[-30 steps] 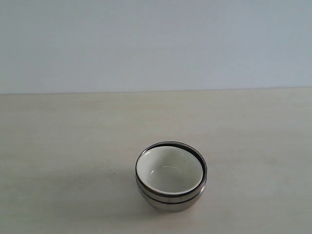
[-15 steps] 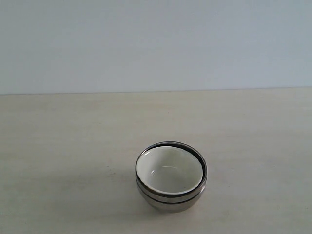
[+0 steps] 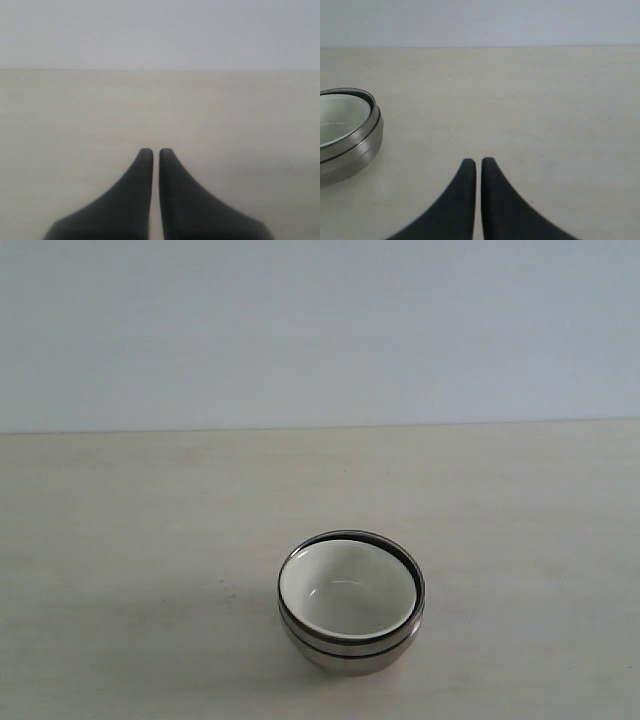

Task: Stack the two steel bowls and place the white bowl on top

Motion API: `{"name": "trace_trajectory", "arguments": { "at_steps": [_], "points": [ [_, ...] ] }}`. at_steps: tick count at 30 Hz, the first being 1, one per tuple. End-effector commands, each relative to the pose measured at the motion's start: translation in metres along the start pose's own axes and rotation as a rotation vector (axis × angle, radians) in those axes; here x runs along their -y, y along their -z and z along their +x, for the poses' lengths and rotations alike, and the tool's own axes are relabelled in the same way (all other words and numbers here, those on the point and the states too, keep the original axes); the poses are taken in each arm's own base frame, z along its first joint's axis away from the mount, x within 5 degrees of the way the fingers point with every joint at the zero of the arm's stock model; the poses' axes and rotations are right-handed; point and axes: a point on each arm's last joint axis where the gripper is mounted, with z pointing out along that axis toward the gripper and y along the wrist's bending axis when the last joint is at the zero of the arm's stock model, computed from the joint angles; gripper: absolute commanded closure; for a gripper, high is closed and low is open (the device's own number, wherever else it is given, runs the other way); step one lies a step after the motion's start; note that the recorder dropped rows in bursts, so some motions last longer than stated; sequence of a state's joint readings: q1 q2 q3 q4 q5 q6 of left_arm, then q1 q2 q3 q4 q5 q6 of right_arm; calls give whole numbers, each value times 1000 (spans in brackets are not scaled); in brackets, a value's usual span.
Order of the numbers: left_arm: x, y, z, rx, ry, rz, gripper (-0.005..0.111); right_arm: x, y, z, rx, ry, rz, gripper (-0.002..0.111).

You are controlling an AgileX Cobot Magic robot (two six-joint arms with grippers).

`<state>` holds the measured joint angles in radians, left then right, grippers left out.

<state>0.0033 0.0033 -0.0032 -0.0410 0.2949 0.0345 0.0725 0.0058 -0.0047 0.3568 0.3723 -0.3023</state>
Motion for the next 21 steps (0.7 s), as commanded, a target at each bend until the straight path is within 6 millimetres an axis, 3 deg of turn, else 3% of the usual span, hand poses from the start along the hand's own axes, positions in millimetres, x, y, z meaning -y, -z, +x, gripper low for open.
{"name": "trace_trajectory", "arguments": {
  "at_steps": [1, 7, 11, 21],
  "points": [
    [0, 0, 1, -1, 2, -3, 103, 0, 0, 1, 1, 8, 5, 108],
    [0, 0, 1, -1, 2, -3, 103, 3, 0, 1, -1, 26, 32, 108],
    [0, 0, 1, -1, 2, -3, 103, 9, 0, 1, 13, -77, 97, 108],
    [0, 0, 1, -1, 2, -3, 103, 11, 1, 1, 6, -37, 125, 108]
  ]
}}
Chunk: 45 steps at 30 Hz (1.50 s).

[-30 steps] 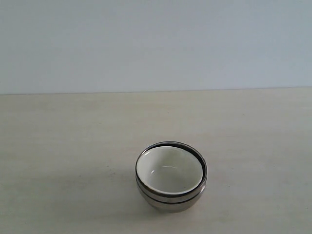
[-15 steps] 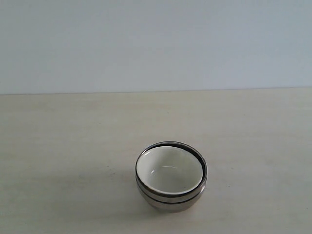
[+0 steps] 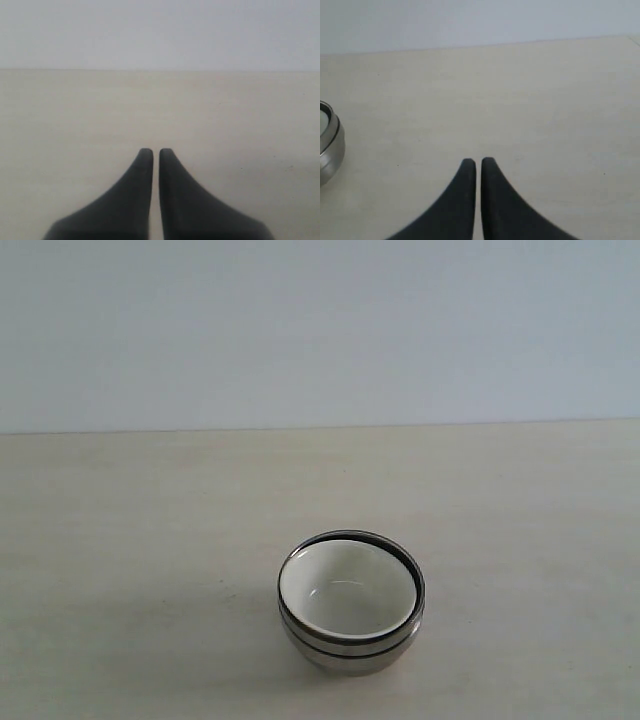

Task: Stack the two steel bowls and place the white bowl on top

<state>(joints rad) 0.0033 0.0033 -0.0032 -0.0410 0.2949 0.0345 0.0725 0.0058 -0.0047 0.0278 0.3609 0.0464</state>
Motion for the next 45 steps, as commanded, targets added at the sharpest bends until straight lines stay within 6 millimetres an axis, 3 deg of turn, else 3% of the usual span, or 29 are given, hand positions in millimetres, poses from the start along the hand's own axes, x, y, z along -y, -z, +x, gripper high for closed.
{"name": "trace_trajectory", "arguments": {
  "at_steps": [1, 27, 45],
  "points": [
    [0, 0, 1, -1, 2, -3, 103, 1, 0, 0, 10, 4, 7, 108],
    [0, 0, 1, -1, 2, -3, 103, -3, 0, 2, -8, 22, -51, 108],
    [0, 0, 1, -1, 2, -3, 103, 1, 0, 2, -4, 7, 6, 108]
  ]
}}
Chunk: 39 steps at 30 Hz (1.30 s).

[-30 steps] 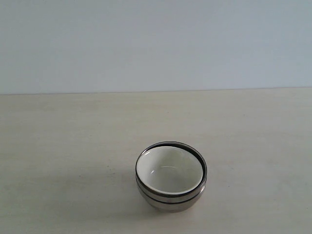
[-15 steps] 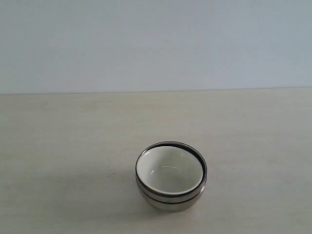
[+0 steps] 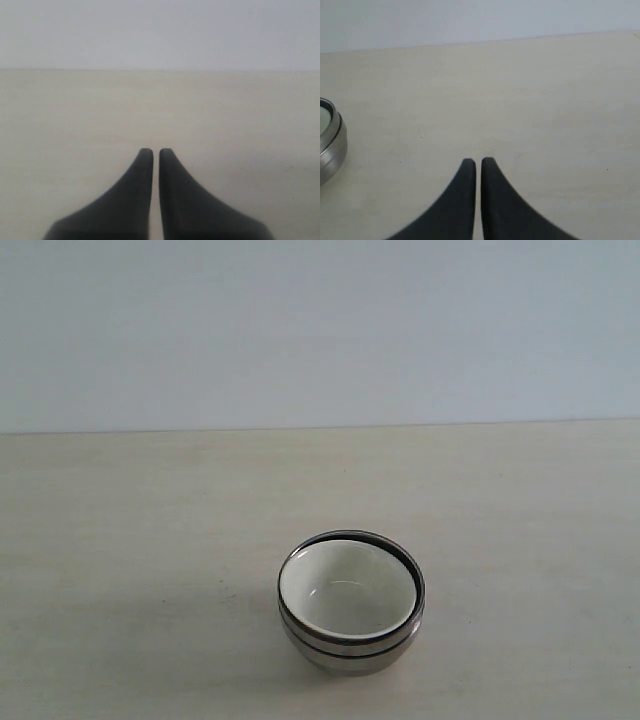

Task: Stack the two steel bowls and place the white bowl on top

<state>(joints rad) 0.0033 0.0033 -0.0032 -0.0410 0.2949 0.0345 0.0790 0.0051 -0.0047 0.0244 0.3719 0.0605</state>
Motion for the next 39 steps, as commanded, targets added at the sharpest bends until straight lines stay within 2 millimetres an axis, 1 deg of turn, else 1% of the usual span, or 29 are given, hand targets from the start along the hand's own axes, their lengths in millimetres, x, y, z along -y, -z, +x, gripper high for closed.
{"name": "trace_trajectory", "arguments": {
  "at_steps": [1, 8, 13, 39],
  "points": [
    [0, 0, 1, -1, 2, -3, 103, 1, 0, 1, 6, 14, 11, 108],
    [0, 0, 1, -1, 2, -3, 103, 1, 0, 1, 6, 14, 11, 108],
    [0, 0, 1, -1, 2, -3, 103, -1, 0, 1, 3, 28, -29, 108],
    [0, 0, 1, -1, 2, -3, 103, -1, 0, 1, 4, 27, -26, 108]
  ]
}}
